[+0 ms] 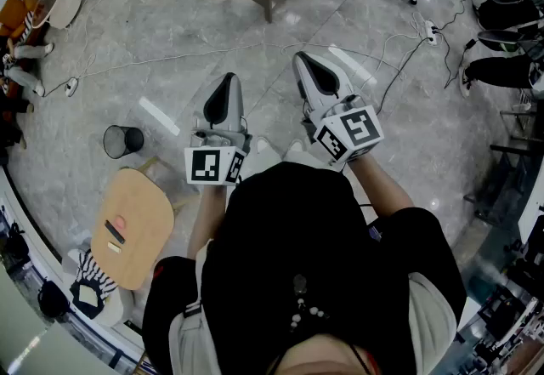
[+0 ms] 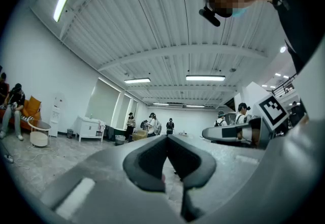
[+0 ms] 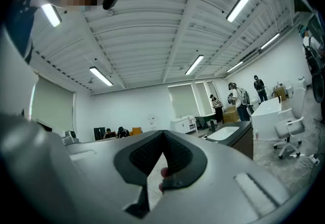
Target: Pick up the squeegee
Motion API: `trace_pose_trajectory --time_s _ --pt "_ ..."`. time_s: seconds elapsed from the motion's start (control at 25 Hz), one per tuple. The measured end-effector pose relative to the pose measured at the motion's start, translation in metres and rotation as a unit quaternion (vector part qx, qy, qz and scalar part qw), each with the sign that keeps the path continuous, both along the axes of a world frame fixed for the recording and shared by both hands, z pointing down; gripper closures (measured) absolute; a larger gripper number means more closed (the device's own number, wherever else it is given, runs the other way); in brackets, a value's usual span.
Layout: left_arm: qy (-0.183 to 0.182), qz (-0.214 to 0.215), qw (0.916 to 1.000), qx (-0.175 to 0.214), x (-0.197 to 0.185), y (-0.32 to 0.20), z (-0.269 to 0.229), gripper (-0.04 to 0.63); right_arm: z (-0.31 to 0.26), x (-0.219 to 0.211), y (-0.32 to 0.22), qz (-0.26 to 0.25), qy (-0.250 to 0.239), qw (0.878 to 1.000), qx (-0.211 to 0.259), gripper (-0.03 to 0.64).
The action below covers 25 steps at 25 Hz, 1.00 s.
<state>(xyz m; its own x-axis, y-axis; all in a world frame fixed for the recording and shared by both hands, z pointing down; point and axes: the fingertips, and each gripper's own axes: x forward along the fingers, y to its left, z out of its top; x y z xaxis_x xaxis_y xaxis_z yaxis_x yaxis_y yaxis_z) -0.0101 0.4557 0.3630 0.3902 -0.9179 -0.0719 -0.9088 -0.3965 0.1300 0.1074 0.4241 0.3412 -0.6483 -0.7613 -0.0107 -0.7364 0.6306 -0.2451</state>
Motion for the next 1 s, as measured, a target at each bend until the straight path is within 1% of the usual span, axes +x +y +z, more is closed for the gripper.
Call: trace_pose_trajectory --time_s 0.2,0.32,0.68,1.0 --pt "-0.004 -0.003 0.9999 -0.01 0.017 0.011 0.009 0.595 0.012 0.015 0.011 -0.005 0.003 1.0 -0.001 0.615" --pt "-0.006 0.0 0.9999 -0.012 0.018 0.013 0.008 0.595 0.012 0.013 0.012 -0.004 -0.002 1.0 -0.005 0.615" --pt "0.002 0.005 0.9999 -0.011 0.007 0.007 0.011 0.595 0.013 -0.004 0.009 -0.003 0.009 1.0 -0.004 0.615" --pt "0.006 0.001 1.0 0.001 -0.022 -0.001 0.014 0.595 0.015 -0.033 0.003 -0.005 0.019 1.0 0.01 0.615"
